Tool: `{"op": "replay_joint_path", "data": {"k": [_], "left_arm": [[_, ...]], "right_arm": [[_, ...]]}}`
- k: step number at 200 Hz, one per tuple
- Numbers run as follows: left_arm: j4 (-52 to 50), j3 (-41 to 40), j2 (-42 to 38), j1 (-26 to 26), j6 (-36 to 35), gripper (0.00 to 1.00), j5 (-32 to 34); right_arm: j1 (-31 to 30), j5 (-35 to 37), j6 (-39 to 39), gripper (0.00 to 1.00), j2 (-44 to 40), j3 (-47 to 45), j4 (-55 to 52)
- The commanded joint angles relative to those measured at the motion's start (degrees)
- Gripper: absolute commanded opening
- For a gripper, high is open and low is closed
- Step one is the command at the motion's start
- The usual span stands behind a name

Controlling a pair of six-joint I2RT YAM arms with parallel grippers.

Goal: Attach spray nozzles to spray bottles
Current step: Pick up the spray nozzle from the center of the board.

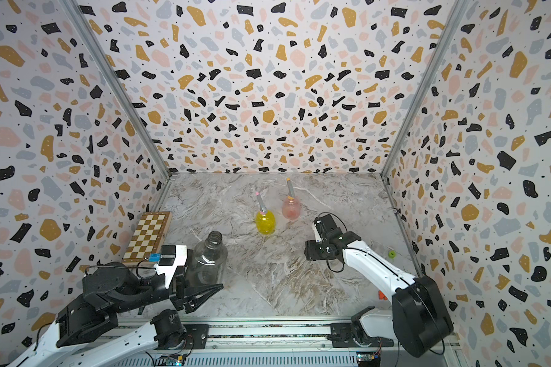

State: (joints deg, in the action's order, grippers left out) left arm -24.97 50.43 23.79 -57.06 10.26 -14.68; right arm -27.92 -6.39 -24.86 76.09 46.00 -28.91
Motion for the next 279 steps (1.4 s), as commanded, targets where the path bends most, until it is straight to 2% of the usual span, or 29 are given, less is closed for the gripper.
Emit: {"op": "replay_joint_path", "data": {"k": [1, 79, 183, 205, 226, 244, 279], "left_arm": [[1.4, 1.8, -0.4, 0.2, -0.3, 0.0, 1.0], [1.4, 0.7, -2.4, 0.2, -0.8, 0.0, 0.0], [1.5, 0.2, -2.8, 0.2, -0.8, 0.0, 0.3], [1.5, 0.6, -2.0, 0.2, -0.5, 0.0, 0.3], [1.5, 1.2, -0.9, 0.2, -0.3, 0.0, 0.3], [1.2, 1.7, 0.3, 0.2, -0.3, 0.0, 0.6], [2.6, 1.8, 2.1, 0.2, 0.2, 0.0, 1.6]], "right_arm": [[0.2, 4.1, 1.6, 0.63, 2.1, 1.8, 0.6], [0.3, 5.2, 3.3, 0.53, 13.4, 9.1, -5.1], [-0.1, 6.5, 4.4, 0.43, 21.1, 10.0, -3.0], [0.0, 5.1, 4.6, 0.35, 21.3, 9.6, -2.1], [0.0, 4.0, 4.3, 0.24, 18.5, 9.0, -1.4], [0.1, 3.6, 3.7, 0.21, 13.5, 8.6, -1.2], [-1.1, 3.6, 1.5, 0.18, -3.5, 5.9, 0.8]]}}
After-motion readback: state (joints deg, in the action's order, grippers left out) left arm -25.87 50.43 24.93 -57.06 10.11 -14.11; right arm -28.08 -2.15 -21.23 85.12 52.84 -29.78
